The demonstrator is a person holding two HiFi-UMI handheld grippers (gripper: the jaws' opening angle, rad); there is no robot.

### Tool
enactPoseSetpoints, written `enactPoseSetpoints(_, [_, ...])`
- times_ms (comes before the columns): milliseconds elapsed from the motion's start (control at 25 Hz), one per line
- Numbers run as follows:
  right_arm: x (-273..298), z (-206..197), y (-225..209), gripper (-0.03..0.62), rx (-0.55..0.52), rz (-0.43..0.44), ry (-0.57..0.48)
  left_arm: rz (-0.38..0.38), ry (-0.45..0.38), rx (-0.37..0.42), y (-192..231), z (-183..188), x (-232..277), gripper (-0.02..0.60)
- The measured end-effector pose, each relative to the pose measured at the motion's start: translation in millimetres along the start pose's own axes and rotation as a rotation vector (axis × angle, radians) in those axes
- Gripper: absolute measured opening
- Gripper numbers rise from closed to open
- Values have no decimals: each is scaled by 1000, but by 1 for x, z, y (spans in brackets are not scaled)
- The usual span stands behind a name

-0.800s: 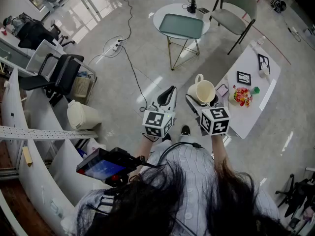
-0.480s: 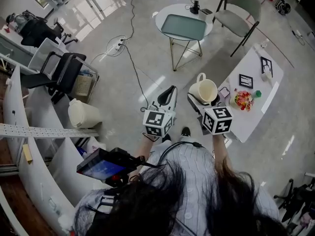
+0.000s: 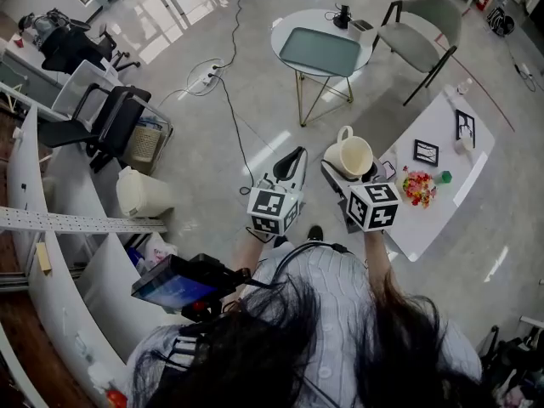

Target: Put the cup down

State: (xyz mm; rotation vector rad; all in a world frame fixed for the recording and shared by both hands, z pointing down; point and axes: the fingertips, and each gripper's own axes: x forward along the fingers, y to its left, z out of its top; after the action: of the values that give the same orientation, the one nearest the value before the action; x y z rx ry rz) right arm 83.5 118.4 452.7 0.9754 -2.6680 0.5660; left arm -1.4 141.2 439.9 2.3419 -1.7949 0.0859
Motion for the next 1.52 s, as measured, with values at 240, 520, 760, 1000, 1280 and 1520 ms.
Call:
enactPoseSetpoints(240, [10,7,-16,410,-21,46,9,39,10,-7,-1,-3,20,17])
enactPoseSetpoints(520, [20,3,-27,410,-23,84,31,60,56,-6,-3,-12,32,17])
enactPoseSetpoints(760, [43,5,-48,410,10,85,42,63,90,7,11,-13,60,17])
enactPoseSetpoints(1000, [69,19,-77,410,44,37,30,21,100,23,28,-8,100,17])
enactPoseSetpoints(1280, [122,41,-114,410,91,-25,32,-28,116,51,72,3,165,17])
enactPoseSetpoints(1520, [173,69,-136,410,125,-75,28,-54,106,50,123,25,214,17])
